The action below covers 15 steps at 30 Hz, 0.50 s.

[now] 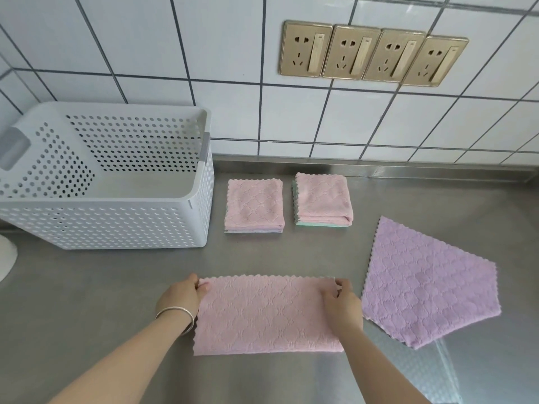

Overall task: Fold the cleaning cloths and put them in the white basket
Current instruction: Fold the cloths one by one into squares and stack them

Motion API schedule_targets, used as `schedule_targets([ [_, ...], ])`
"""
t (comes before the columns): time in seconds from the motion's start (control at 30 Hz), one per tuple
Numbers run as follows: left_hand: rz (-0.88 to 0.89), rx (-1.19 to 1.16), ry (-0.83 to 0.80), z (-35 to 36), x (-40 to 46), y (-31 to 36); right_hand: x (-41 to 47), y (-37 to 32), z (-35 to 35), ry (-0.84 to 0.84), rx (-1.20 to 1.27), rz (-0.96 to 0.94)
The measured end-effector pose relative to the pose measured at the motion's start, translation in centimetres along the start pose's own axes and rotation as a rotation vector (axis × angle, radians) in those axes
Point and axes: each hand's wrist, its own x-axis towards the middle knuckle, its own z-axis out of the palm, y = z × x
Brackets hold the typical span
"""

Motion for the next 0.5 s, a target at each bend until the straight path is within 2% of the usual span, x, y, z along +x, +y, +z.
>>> schedule_targets([
  [0.07,0.044,-0.034,0.196,0.1,-0.8,0.4,-0.4,0.0,-0.2,0.027,0.095,0.01],
  [0.13,0.229,0.078,0.32,0.9,-1.9,1.4,-0.8,0.5,-0.3,0.067,0.107,0.005],
  [0.17,0.332,0.114,0.332,1.4,-2.8,2.3,-1.1,0.9,-0.3,0.082,0.09,0.009],
  [0.27,0.668,0.246,0.243,3.8,-5.1,4.8,-2.2,2.1,0.0,0.063,0.02,0.065],
  [0.33,0.776,0.353,0.152,5.5,-5.8,6.1,-3.0,2.6,0.2,0.013,-0.03,0.107],
  [0.4,0.792,0.443,0.083,6.8,-6.1,6.8,-3.7,2.8,0.4,-0.043,-0.11,0.133],
  [0.5,0.756,0.438,0.01,7.9,-6.1,6.8,-4.0,2.9,0.5,-0.11,-0.232,0.18],
])
